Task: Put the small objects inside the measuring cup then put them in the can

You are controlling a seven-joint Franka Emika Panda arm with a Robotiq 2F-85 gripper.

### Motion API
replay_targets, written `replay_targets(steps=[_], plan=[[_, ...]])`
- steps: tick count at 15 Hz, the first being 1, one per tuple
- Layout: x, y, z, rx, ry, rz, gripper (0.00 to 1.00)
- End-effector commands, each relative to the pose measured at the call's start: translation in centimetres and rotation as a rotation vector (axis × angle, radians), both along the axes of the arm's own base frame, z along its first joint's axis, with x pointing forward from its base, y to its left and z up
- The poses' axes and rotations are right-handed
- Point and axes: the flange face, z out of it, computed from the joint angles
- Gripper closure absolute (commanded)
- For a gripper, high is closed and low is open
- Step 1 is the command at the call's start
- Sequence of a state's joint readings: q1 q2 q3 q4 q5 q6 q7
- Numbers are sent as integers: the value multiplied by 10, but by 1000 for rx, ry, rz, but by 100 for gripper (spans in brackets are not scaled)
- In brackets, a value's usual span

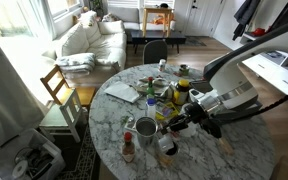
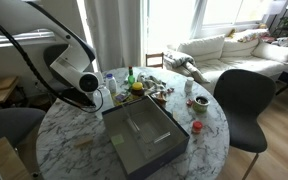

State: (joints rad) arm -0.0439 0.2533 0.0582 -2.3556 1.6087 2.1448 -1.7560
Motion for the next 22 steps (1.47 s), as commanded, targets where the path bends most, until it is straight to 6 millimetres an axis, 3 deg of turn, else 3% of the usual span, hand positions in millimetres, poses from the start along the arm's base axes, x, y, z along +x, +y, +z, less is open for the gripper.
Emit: replay_targets(steps=[1, 22], plan=[[-4, 2, -11, 34, -75, 35, 95], [-26, -12, -23, 212, -473, 58, 95]])
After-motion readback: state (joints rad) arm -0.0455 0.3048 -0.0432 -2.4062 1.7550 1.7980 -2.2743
